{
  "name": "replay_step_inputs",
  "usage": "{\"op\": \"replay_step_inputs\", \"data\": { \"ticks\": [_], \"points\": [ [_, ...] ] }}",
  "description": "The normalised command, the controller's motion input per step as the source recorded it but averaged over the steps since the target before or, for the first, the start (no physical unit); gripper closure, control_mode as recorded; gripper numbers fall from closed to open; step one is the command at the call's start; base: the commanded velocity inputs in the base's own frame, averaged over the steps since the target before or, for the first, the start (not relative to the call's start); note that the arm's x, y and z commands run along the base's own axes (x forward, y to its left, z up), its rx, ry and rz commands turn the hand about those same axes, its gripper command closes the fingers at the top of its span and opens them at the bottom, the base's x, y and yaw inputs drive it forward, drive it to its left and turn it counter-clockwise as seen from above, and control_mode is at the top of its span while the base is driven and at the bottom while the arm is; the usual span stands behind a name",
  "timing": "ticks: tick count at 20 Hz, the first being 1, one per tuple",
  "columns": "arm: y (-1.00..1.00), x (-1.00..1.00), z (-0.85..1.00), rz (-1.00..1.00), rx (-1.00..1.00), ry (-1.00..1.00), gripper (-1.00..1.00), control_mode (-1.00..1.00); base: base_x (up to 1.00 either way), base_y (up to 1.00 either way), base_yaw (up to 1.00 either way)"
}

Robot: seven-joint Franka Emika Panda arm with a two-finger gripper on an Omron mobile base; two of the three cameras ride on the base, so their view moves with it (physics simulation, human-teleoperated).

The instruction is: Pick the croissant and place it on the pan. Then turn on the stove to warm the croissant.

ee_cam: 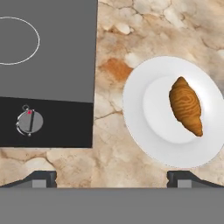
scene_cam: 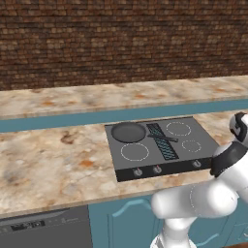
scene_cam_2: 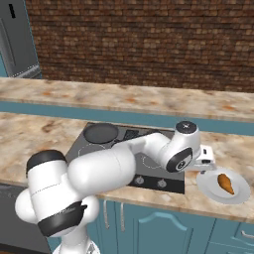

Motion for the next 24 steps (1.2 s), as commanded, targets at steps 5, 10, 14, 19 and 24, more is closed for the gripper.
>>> {"op": "replay_step_inputs", "data": {
  "ticks": [5,10,14,19,24],
  "points": [
    [-0.24,0.0,-0.11,0.01,-0.02,0.0,-1.0,-1.0,0.0,0.0,0.0],
    [-0.26,0.0,-0.04,0.0,0.0,0.0,-1.0,-1.0,0.0,0.0,0.0],
    [-0.22,0.03,-0.01,0.0,0.0,0.01,-1.0,-1.0,0.0,0.0,0.0],
    [-0.19,0.06,-0.02,0.0,0.0,0.01,-1.0,-1.0,0.0,0.0,0.0],
    [-0.15,0.11,-0.06,0.0,0.0,0.02,-1.0,-1.0,0.0,0.0,0.0]
  ]
}}
